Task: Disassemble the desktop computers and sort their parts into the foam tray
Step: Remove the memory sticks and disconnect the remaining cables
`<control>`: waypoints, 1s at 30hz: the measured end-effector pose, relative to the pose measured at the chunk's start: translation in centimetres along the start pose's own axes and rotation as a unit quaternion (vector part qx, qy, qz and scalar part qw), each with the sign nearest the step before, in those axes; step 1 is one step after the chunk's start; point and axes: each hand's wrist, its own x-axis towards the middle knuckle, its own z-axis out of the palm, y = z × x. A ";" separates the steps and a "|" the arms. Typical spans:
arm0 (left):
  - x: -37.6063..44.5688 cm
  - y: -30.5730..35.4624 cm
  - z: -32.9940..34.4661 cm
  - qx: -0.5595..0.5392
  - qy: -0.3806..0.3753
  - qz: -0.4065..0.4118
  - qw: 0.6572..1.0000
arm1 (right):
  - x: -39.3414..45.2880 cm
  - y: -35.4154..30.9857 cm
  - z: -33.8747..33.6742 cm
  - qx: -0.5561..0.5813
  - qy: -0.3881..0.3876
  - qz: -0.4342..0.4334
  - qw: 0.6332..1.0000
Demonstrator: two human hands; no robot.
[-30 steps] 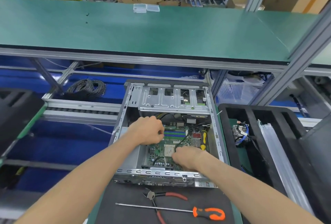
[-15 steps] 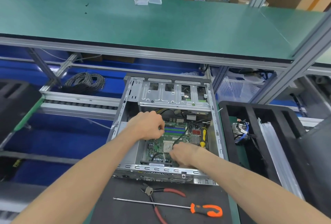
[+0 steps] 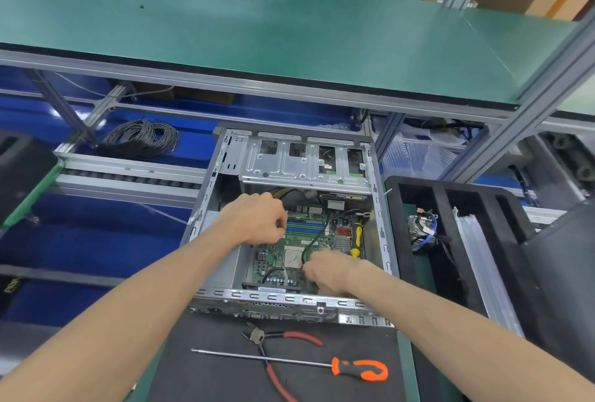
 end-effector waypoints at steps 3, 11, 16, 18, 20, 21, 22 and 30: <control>0.1 0.1 0.0 -0.003 0.000 -0.003 1.000 | 0.6 -1.0 -0.5 -0.021 -0.004 -0.014 1.000; 0.1 0.1 0.1 0.009 0.001 0.000 1.000 | 0.1 -0.4 -0.3 -0.014 0.006 -0.005 1.000; 0.1 0.0 0.1 0.007 0.003 -0.003 1.000 | 0.2 -0.7 -0.4 -0.026 0.005 -0.017 0.999; 0.1 0.0 0.1 0.008 0.002 -0.002 1.000 | 0.0 -0.3 -0.2 -0.023 0.011 -0.012 1.000; 0.2 0.0 0.2 0.006 0.000 -0.002 1.000 | -0.1 -0.2 -0.1 -0.028 0.011 -0.014 0.999; 0.2 0.0 0.1 0.005 -0.003 -0.003 1.000 | 0.0 -0.3 -0.2 -0.034 0.008 -0.016 0.999; 0.2 0.0 0.1 0.003 -0.006 -0.003 1.000 | 0.0 -0.5 -0.3 -0.041 0.003 -0.017 0.999; 0.1 0.0 -0.1 -0.001 -0.009 -0.005 1.000 | -0.3 -1.0 -0.6 -0.060 -0.009 -0.022 0.998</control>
